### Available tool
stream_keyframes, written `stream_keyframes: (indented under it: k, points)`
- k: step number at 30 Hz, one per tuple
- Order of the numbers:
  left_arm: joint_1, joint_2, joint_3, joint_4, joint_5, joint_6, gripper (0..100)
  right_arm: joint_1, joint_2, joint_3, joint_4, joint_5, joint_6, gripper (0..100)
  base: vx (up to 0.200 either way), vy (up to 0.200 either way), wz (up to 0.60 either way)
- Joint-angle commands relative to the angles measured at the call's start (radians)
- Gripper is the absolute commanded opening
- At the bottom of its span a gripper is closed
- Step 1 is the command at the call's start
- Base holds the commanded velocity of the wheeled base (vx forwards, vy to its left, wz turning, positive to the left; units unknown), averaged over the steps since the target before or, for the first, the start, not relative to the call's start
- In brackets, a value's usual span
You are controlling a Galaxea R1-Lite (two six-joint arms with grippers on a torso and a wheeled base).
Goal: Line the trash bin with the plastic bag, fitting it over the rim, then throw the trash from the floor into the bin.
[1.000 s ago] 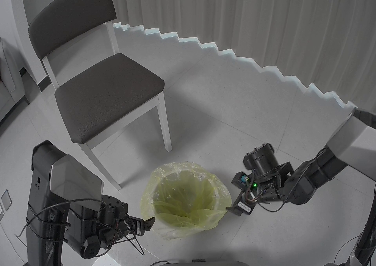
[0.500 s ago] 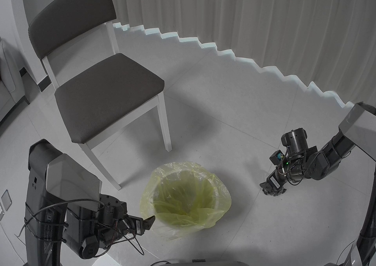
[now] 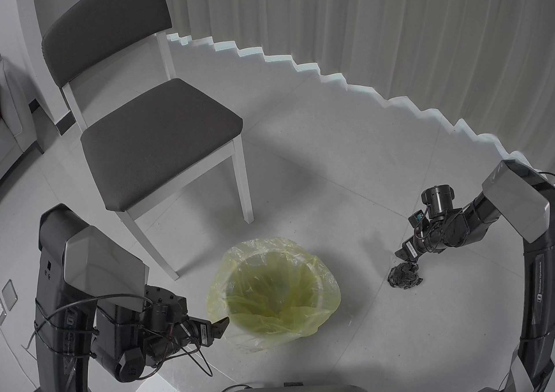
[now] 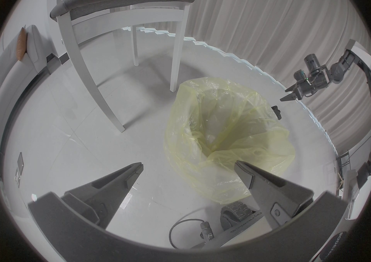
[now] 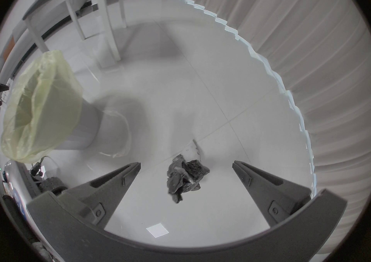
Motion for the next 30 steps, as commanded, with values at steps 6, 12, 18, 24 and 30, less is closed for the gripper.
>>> stream_keyframes:
  k: [6,12,18,24,30]
  points:
    - [-0.029,-0.005,0.013,-0.018,0.011,-0.021,100,-0.046,0.193,-0.275,0.084,0.023,0.055,100,0.0,0.0,0.0]
    - [-0.036,-0.007,0.014,-0.018,0.025,-0.021,100,-0.046,0.288,-0.422,0.118,0.031,0.106,100,0.0,0.0,0.0]
    - [-0.043,-0.003,0.014,-0.018,0.026,-0.021,100,-0.046,0.311,-0.459,0.199,0.019,0.107,100,0.0,0.0,0.0]
    - [-0.043,0.0,0.014,-0.018,0.028,-0.021,100,-0.046,0.329,-0.52,0.3,-0.02,0.109,100,0.0,0.0,0.0]
    - [-0.042,0.001,0.013,-0.018,0.034,-0.021,100,-0.053,0.377,-0.597,0.345,-0.026,0.132,100,0.0,0.0,0.0]
